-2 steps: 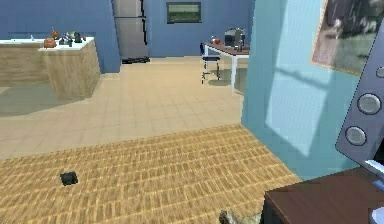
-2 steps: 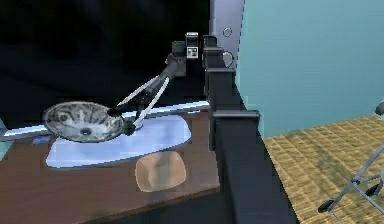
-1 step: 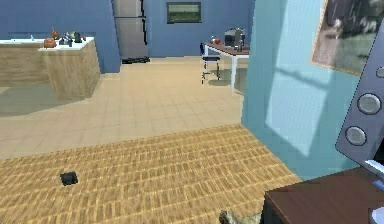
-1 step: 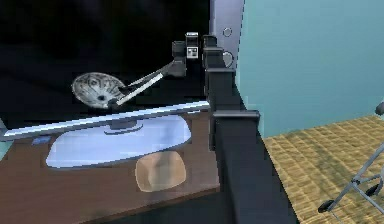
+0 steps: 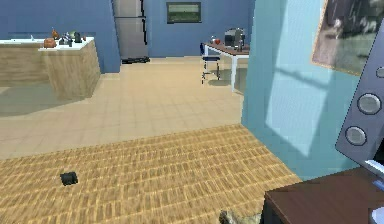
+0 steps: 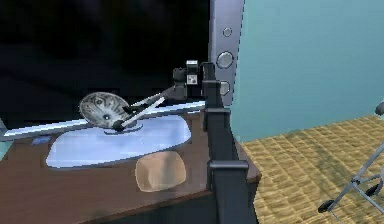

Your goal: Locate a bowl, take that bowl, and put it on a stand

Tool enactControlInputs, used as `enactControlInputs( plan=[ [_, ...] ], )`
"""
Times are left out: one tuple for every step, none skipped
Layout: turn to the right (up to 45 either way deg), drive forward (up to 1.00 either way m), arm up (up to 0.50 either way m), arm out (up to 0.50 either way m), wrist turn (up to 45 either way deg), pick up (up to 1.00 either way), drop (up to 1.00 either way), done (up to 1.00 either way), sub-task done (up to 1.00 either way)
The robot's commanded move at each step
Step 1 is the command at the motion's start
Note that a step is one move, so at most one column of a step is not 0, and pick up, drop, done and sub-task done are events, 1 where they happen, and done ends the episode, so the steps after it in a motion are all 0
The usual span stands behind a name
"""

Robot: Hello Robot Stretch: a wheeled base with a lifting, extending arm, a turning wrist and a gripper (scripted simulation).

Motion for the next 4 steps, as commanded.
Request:
enactControlInputs(
  plan=[
    [0.0,0.0,-0.32,0.0,0.0,0.0,0.0,0.0,0.0],
    [0.0,0.0,0.0,0.0,0.0,0.0,1.0,0.0,0.0],
    [0.0,0.0,0.08,0.0,0.0,0.0,0.0,0.0,0.0],
    [0.0,0.0,0.0,-0.08,0.0,0.0,0.0,0.0,0.0]
  ],
)
